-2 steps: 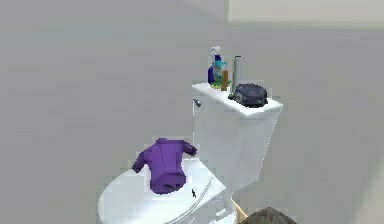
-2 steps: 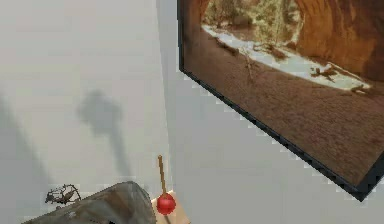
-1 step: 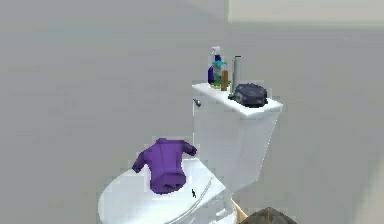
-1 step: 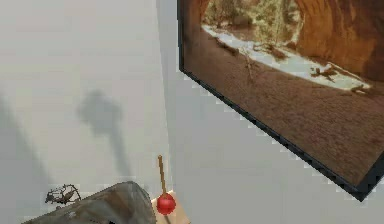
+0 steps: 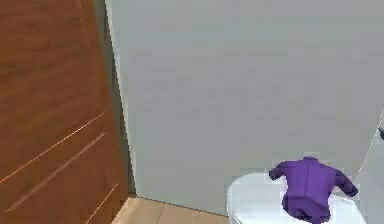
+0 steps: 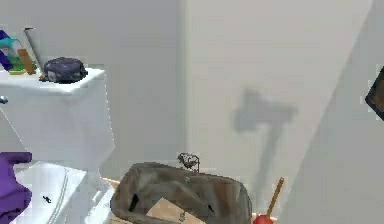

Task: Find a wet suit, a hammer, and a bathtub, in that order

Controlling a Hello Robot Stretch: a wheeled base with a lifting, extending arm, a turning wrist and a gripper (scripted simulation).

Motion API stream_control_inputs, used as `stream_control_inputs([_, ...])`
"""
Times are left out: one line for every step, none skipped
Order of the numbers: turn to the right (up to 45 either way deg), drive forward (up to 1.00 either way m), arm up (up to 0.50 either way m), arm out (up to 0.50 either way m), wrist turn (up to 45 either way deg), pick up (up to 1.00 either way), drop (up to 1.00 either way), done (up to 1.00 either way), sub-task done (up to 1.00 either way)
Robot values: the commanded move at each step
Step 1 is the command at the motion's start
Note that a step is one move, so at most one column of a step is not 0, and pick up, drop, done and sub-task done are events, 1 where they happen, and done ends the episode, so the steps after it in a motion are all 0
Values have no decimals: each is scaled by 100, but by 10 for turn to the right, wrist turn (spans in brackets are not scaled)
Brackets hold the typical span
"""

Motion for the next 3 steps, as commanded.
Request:
stream_control_inputs([-450, 0, 0, 0, 0, 0, 0, 0, 0])
stream_control_inputs([-300, 0, 0, 0, 0, 0, 0, 0, 0])
stream_control_inputs([0, 100, 0, 0, 0, 0, 0, 0, 0])
